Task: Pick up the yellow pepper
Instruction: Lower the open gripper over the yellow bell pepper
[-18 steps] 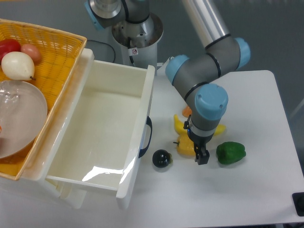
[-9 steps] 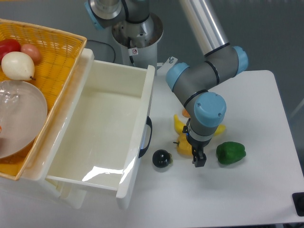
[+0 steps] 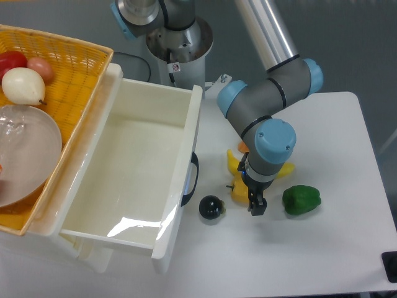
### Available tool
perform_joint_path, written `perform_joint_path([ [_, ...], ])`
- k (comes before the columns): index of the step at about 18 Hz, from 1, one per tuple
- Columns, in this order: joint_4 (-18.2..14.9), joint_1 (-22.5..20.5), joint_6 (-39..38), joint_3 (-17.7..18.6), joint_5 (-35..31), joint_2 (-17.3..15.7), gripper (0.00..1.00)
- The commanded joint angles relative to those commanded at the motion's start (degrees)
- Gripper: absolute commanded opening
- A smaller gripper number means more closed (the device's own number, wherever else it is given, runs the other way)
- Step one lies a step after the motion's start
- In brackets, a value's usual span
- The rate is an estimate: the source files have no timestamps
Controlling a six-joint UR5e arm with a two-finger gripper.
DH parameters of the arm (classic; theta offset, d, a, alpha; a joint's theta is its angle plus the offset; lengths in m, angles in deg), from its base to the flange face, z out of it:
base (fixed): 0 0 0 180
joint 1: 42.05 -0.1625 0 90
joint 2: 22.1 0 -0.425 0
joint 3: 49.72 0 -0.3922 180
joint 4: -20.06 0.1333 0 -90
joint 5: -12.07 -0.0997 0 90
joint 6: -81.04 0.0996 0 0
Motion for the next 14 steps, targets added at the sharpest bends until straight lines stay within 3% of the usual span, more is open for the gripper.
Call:
perform_joint_path([
  [7, 0.00, -0.44, 3.25, 1.32, 0.27, 0.00, 1.00],
  [14, -0.88, -1.14, 2.81, -0.26, 3.42, -0.09, 1.00],
])
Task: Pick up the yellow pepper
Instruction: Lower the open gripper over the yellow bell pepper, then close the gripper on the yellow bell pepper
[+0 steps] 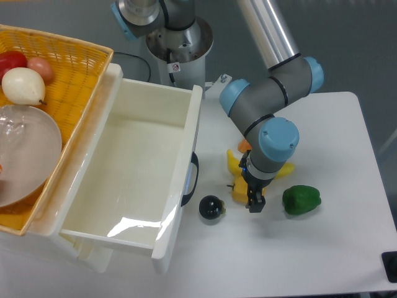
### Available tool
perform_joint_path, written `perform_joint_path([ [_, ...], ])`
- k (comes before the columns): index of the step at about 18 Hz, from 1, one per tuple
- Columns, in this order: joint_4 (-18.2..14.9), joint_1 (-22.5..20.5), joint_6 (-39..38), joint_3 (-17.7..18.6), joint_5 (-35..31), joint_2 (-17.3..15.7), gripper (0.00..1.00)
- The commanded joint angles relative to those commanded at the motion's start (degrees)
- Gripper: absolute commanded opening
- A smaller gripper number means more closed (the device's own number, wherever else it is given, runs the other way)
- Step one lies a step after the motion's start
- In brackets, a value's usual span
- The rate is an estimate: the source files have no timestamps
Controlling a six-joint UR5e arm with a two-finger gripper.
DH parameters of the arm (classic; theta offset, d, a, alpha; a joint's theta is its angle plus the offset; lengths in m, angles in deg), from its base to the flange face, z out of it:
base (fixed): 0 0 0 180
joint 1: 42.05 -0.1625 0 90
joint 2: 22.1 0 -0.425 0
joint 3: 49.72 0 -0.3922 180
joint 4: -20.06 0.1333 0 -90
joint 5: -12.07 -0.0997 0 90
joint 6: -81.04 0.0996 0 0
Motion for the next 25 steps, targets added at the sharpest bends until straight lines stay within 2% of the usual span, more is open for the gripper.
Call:
perform_joint_path([
  [14, -1.32, -0.09, 0.00, 0.44, -2.46, -0.18, 1.00],
  [25, -0.71, 0.26, 0.35, 0.09, -2.54, 1.67, 1.00],
])
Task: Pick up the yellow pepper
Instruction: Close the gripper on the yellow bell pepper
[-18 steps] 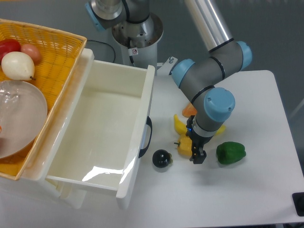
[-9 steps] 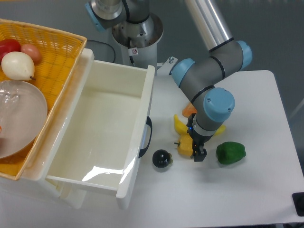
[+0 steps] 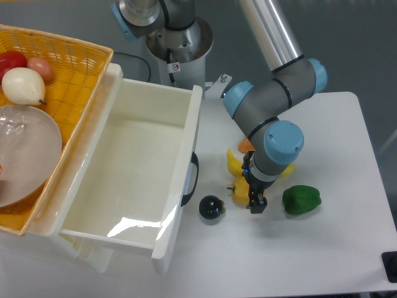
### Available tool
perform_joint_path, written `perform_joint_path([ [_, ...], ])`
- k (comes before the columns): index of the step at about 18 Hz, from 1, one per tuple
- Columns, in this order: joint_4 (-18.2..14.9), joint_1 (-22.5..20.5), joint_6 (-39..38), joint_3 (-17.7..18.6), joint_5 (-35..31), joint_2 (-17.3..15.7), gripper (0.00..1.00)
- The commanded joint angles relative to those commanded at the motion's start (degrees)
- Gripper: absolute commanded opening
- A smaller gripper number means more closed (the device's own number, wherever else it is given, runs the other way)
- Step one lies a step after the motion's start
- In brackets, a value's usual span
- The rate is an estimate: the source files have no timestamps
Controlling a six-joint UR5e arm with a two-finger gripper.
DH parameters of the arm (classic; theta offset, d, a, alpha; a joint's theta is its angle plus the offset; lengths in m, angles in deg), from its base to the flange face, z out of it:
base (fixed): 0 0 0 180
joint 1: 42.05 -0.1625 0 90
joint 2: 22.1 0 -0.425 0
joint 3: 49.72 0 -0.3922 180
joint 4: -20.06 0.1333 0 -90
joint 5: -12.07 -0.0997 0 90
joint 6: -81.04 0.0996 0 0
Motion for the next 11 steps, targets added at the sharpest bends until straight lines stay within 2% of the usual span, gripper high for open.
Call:
perform_joint_path([
  [6, 0.00, 0.53, -0.44, -0.09, -1.94, 0.44, 0.99],
  [7, 0.00, 0.61, -0.61, 0.00, -2.02, 0.44, 0.91],
  [9, 0.00, 0.70, -0.70, 0.00, -2.11, 0.44, 0.67],
  [11, -0.17, 0.88, -0.97, -0.26, -2.11, 0.44, 0.47],
])
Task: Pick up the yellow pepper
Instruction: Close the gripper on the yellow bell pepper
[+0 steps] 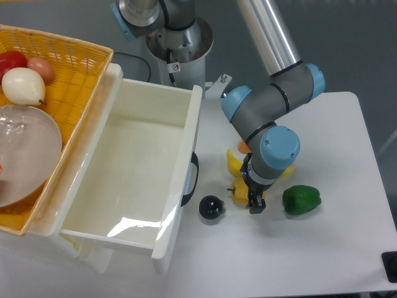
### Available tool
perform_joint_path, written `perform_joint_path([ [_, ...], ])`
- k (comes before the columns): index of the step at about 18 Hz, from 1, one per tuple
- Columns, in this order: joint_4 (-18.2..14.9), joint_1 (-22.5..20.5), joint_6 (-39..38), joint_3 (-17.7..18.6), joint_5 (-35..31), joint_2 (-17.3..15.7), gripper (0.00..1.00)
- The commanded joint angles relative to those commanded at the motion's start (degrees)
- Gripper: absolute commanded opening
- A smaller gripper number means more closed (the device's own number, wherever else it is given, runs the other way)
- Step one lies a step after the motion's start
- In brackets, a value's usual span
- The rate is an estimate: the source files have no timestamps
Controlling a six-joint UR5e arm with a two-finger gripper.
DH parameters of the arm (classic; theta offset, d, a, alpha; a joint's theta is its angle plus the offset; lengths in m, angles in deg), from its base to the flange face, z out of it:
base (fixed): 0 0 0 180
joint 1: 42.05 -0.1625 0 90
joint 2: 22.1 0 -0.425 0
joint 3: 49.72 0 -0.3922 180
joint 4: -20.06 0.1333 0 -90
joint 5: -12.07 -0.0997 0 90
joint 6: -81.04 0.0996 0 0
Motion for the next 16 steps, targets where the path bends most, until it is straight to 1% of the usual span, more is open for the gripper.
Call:
perform_joint_path([
  [1, -0.09, 0.00, -0.26, -0.18, -0.09, 0.00, 0.33],
  [2, -0.09, 0.00, -1.05, -0.44, 0.00, 0.00, 0.21],
  [3, -0.26, 0.00, -1.93, -1.22, -0.17, 0.00, 0.12],
  [5, -0.97, 0.18, -2.29, -1.85, -0.18, -0.17, 0.00],
  [8, -2.10, 0.18, -2.37, -2.81, -0.09, -0.70, 0.00],
  [10, -5.69, 0.18, -2.46, -4.65, 0.00, -1.40, 0.00],
  [11, -7.28, 0.18, -2.37, -5.18, 0.00, -2.28, 0.00],
  [13, -9.40, -0.09, -2.46, -5.62, 0.09, -4.21, 0.00],
  [14, -11.32, -0.26, -3.42, -6.24, 0.35, -5.87, 0.00],
  [15, -13.95, -0.52, -5.34, -7.81, 0.61, -6.58, 0.00],
  [16, -14.24, -0.61, -5.88, -7.91, 0.70, -7.20, 0.00],
])
